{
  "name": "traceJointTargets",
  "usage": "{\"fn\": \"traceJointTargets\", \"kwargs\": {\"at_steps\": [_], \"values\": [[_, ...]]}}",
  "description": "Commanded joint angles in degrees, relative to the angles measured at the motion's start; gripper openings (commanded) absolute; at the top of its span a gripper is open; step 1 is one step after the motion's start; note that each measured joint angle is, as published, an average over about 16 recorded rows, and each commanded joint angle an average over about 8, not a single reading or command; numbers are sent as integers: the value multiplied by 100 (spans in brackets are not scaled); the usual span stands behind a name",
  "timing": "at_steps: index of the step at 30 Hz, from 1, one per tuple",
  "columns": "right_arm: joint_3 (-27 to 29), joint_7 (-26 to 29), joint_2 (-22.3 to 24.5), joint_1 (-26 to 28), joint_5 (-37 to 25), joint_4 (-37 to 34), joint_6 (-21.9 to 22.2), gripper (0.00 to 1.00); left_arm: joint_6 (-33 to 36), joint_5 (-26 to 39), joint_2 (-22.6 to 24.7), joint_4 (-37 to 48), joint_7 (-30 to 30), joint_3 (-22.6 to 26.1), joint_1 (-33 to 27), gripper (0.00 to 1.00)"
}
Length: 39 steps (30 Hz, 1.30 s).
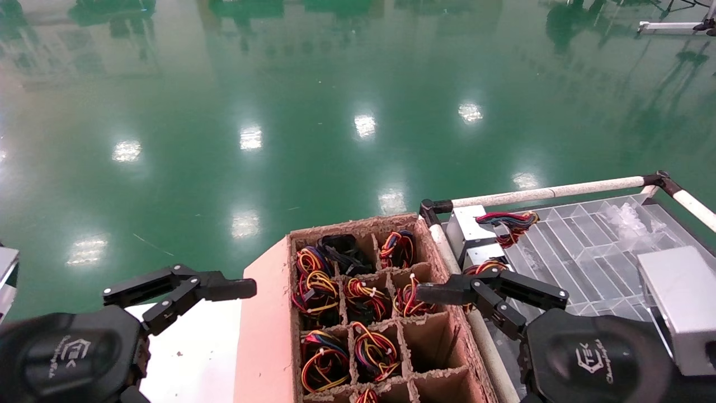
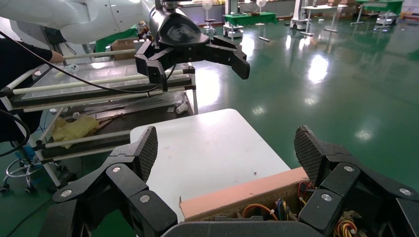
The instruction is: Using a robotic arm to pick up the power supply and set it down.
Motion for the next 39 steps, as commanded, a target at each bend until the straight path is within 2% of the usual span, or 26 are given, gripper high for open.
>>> {"fn": "traceJointTargets", "kwargs": {"at_steps": [1,4,5,6,39], "values": [[0,0,0,0,0,0,0,100,0,0,0,0,0,0,0,28],[0,0,0,0,0,0,0,100,0,0,0,0,0,0,0,17],[0,0,0,0,0,0,0,100,0,0,0,0,0,0,0,5],[0,0,0,0,0,0,0,100,0,0,0,0,0,0,0,0],[1,1,1,-1,0,1,1,100,0,0,0,0,0,0,0,0]]}}
